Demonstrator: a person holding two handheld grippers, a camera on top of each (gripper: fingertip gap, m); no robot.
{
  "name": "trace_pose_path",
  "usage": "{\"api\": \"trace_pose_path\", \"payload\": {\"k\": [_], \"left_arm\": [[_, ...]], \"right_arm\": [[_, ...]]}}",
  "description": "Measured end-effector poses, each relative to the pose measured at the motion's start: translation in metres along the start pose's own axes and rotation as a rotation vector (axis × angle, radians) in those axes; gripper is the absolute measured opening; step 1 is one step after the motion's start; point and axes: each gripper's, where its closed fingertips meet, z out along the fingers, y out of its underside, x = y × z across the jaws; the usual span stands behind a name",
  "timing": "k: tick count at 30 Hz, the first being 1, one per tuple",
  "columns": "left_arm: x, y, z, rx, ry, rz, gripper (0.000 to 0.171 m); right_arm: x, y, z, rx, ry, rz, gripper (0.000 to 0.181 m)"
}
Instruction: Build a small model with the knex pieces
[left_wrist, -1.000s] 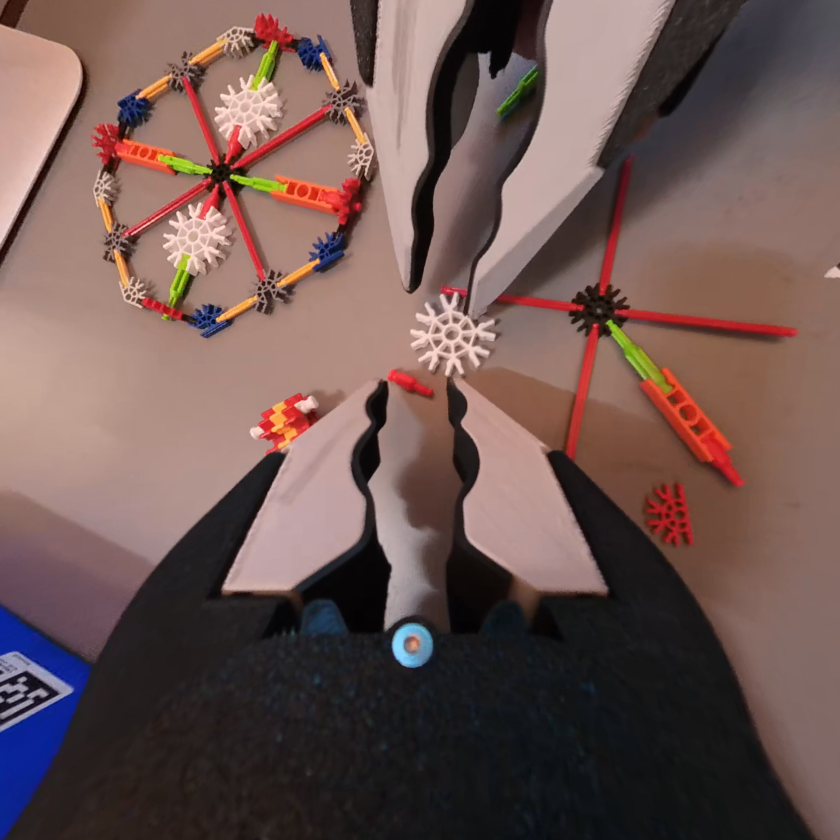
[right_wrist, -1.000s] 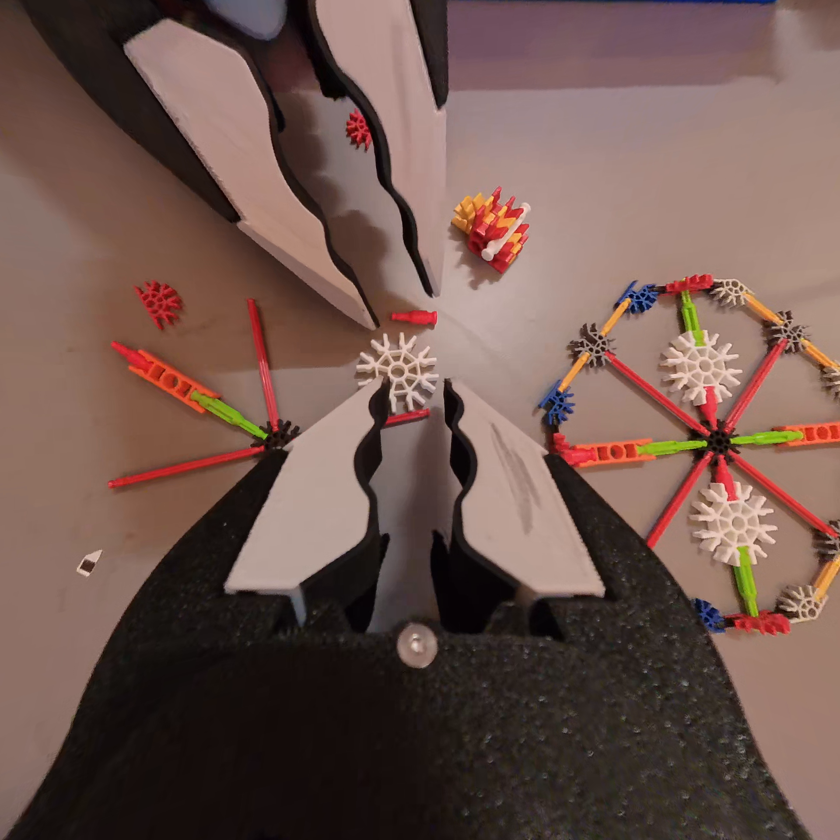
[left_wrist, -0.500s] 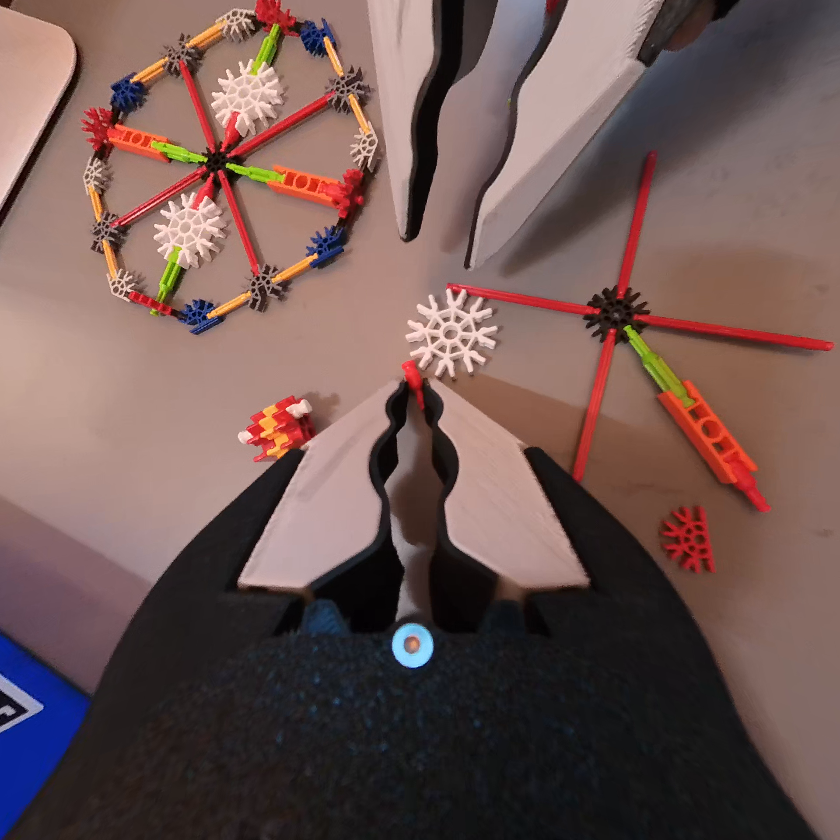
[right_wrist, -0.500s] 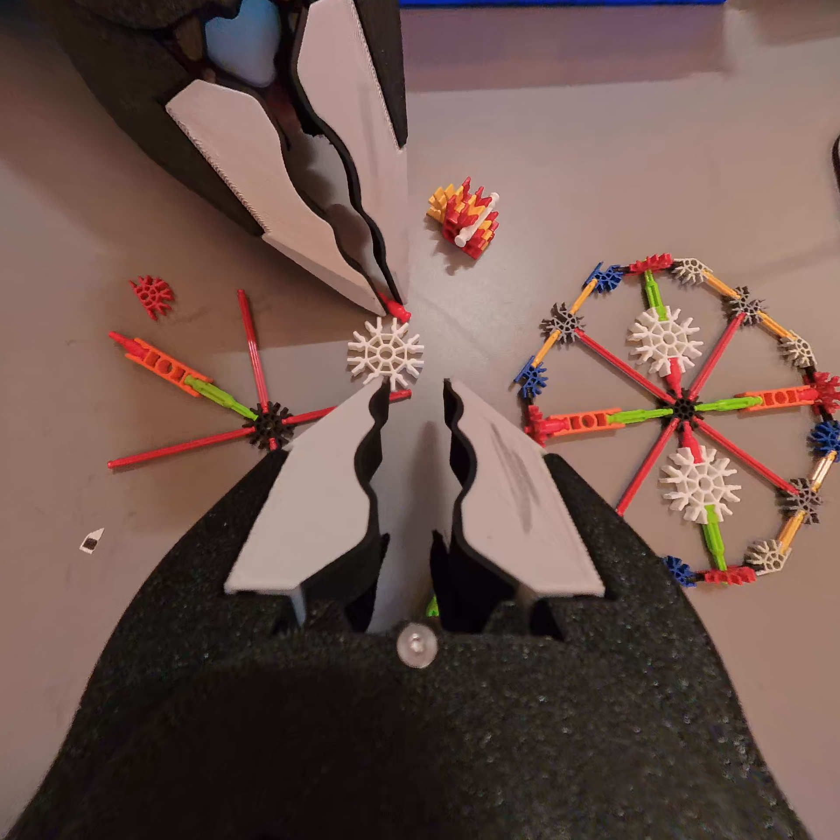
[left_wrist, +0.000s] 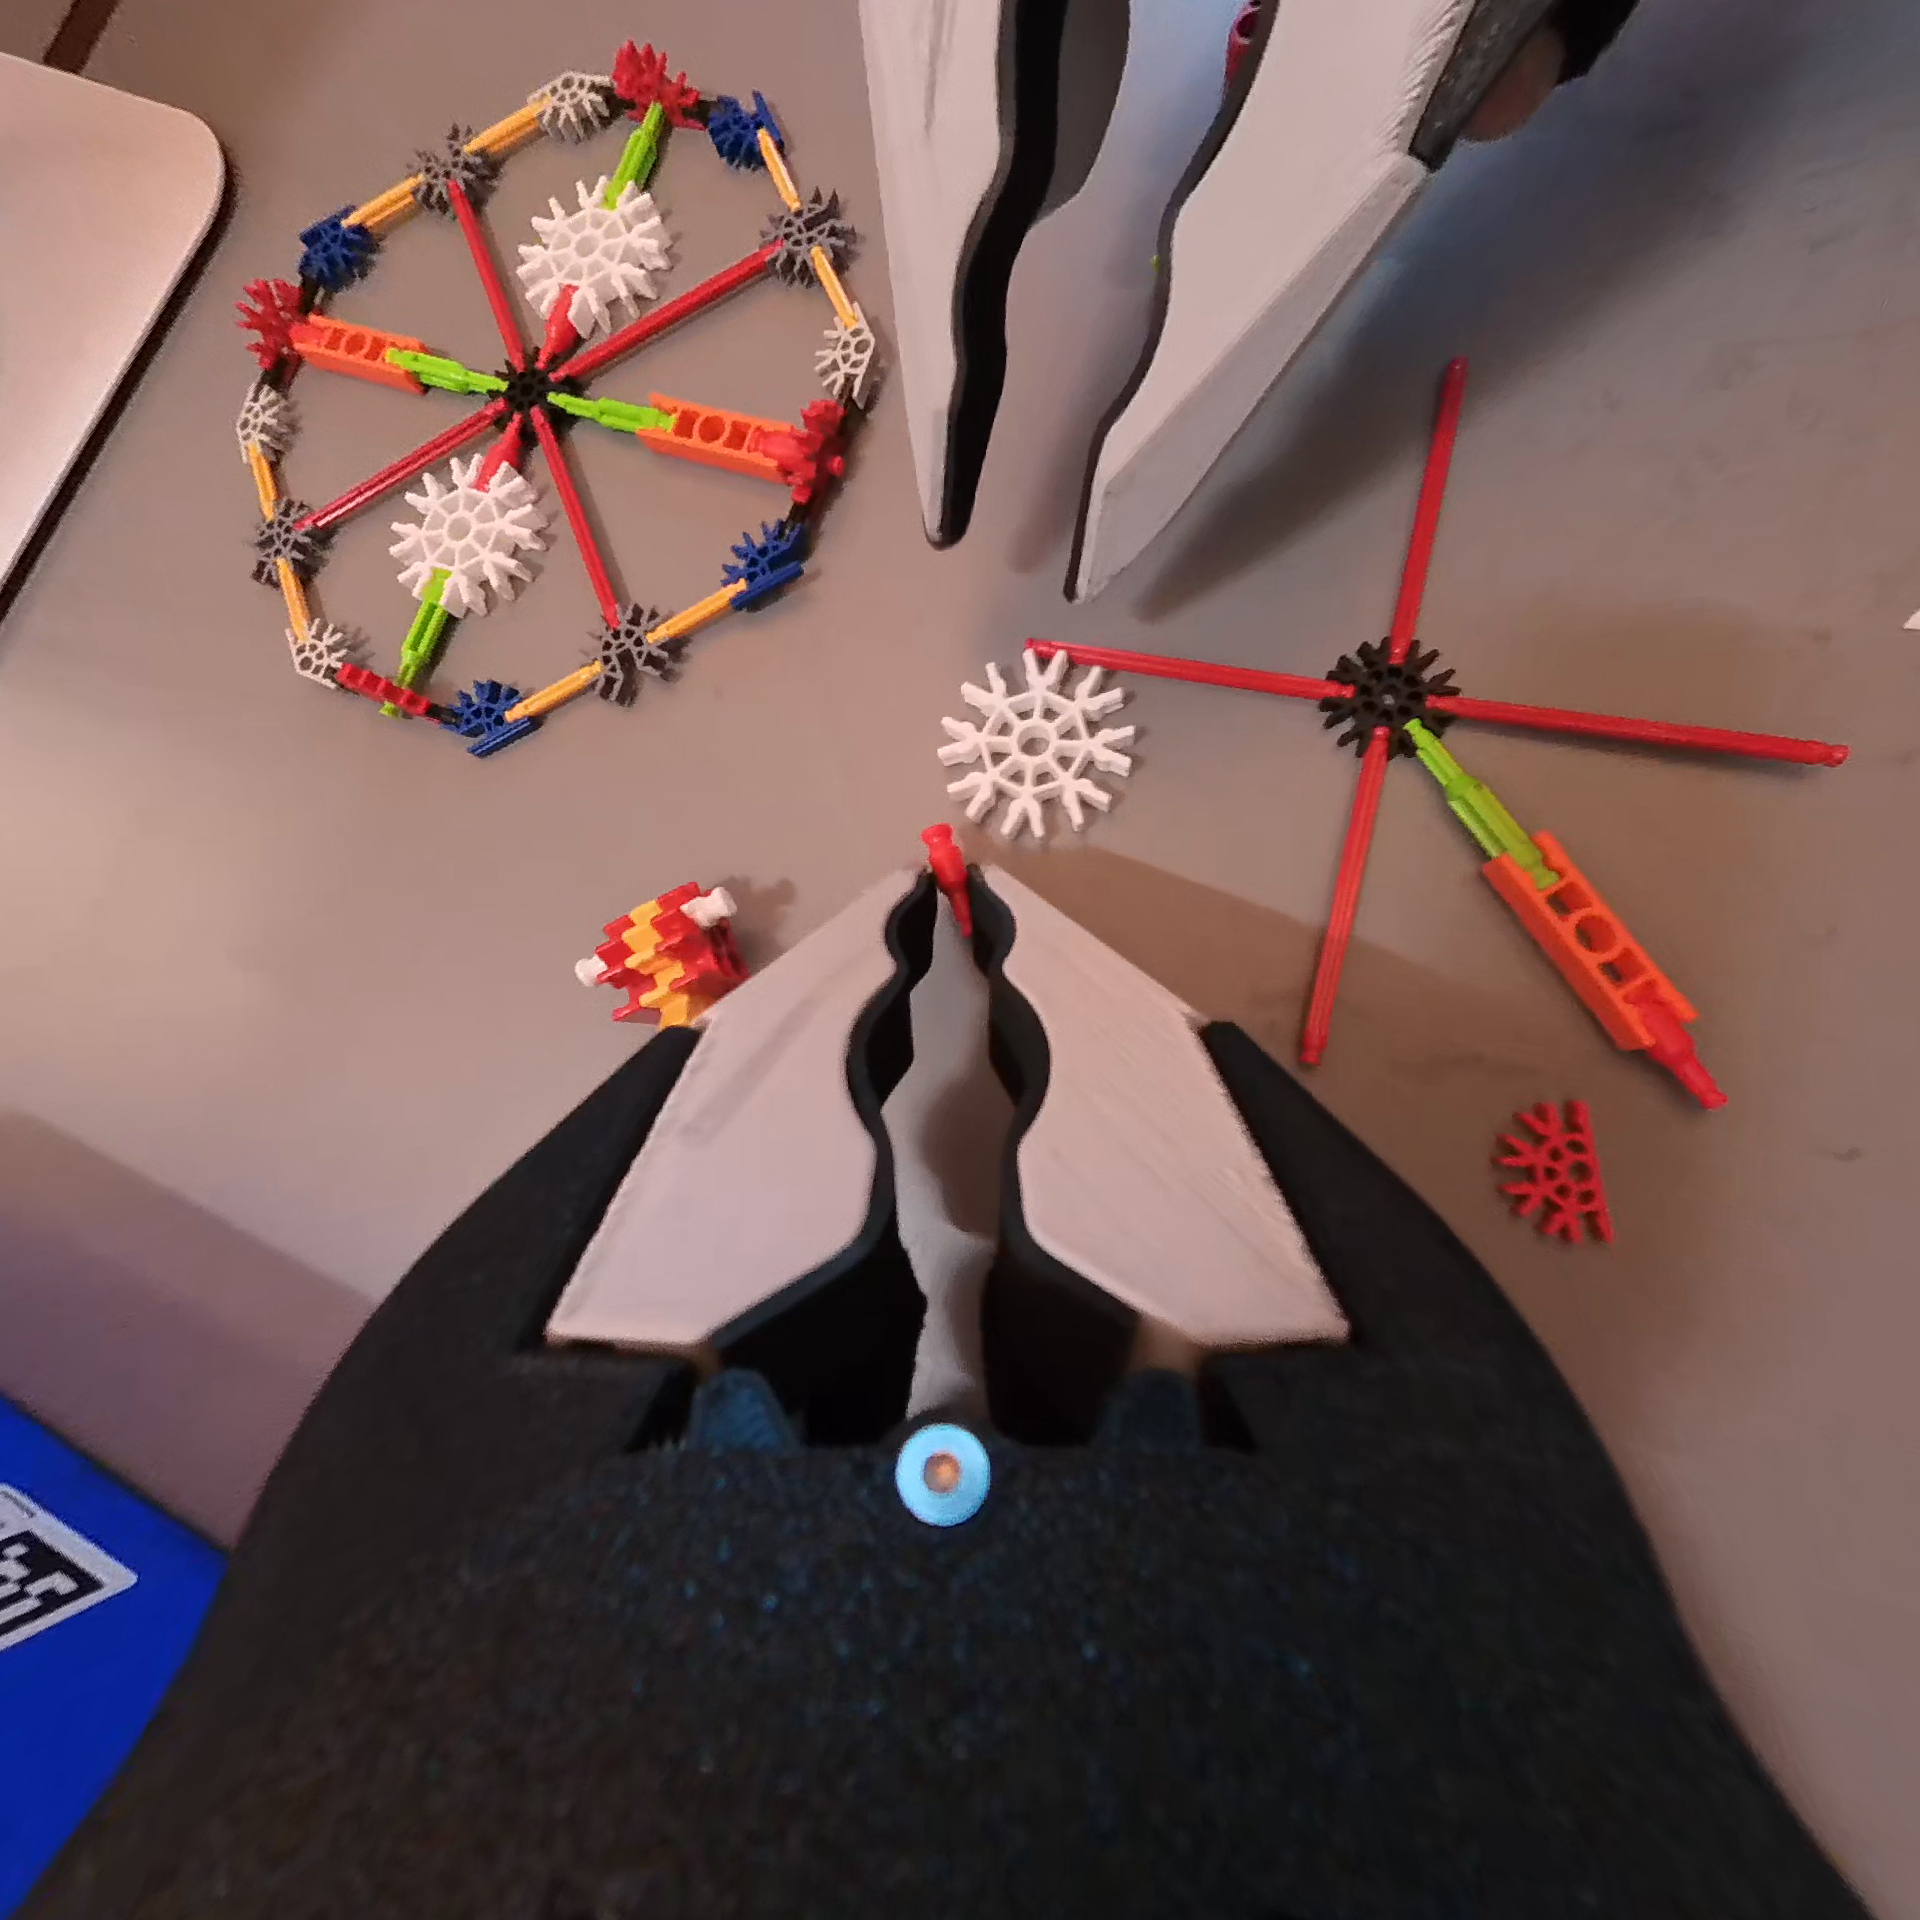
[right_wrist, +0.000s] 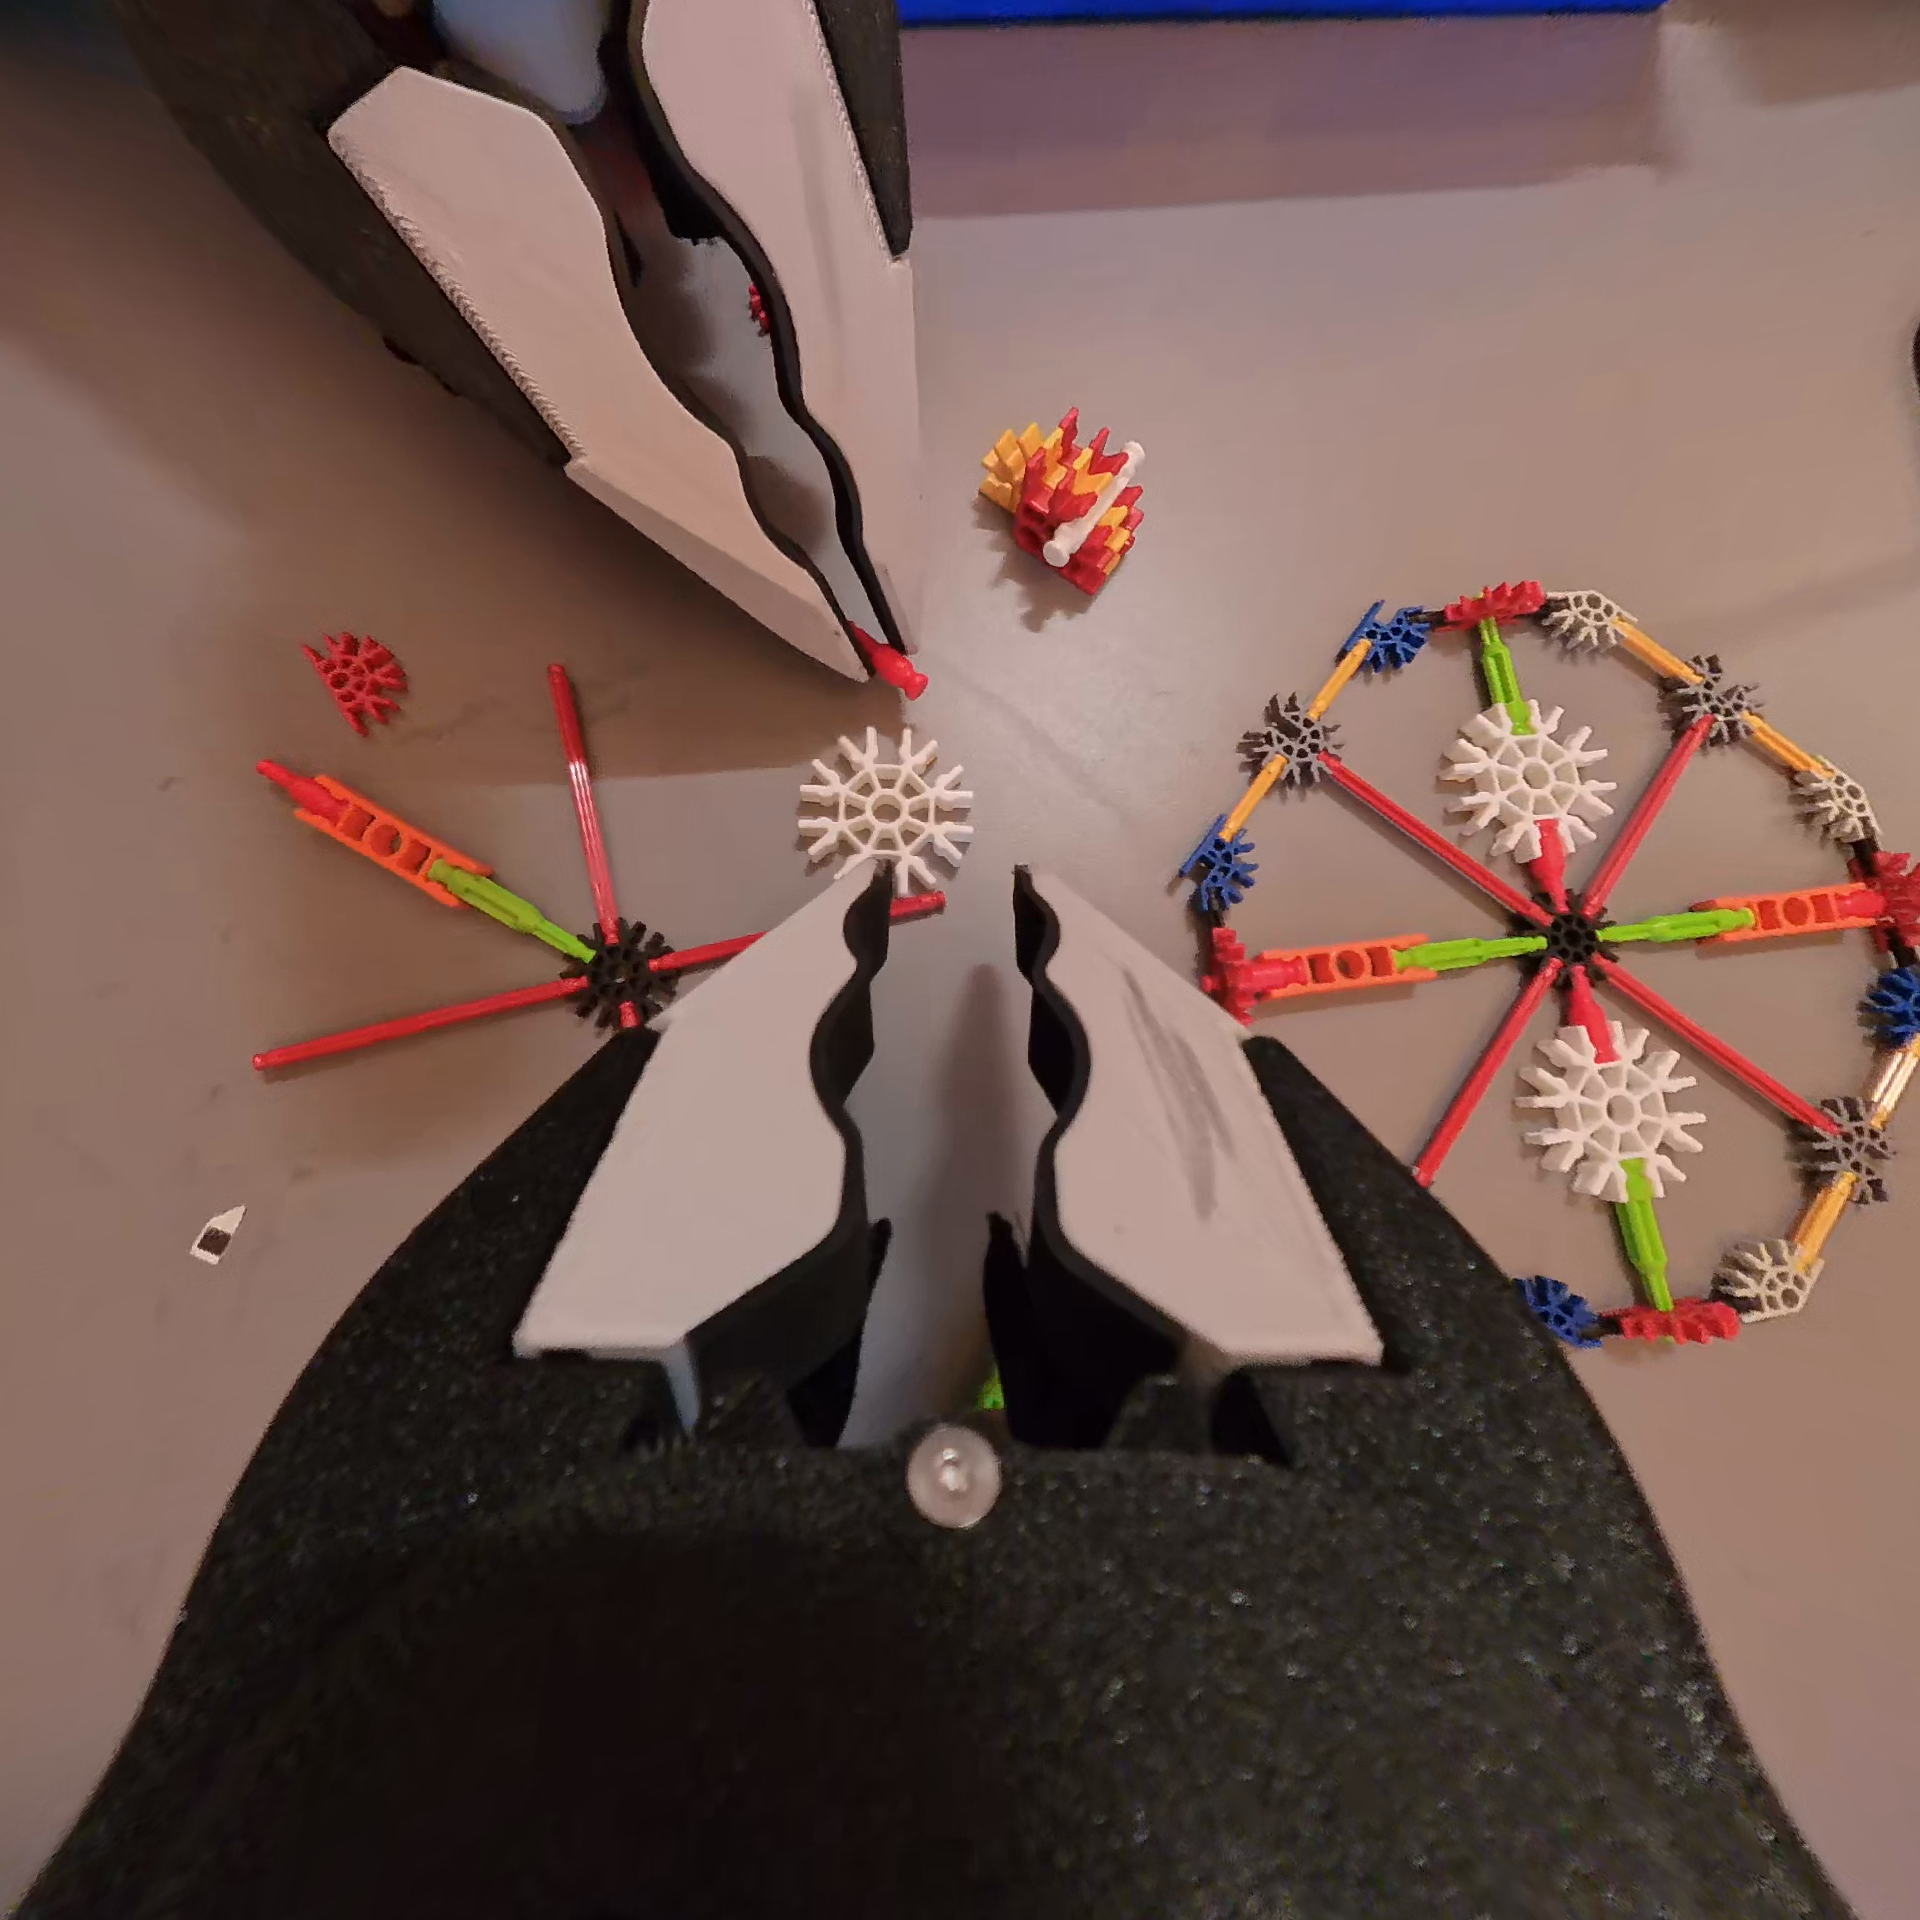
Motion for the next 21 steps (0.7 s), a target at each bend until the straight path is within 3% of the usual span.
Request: {"api": "trace_pose_path", "payload": {"k": [21], "left_arm": [[0.008, -0.001, 0.001, -0.033, 0.047, 0.175, 0.005]], "right_arm": [[-0.021, -0.004, 0.024, -0.029, -0.082, -0.087, 0.018]]}}
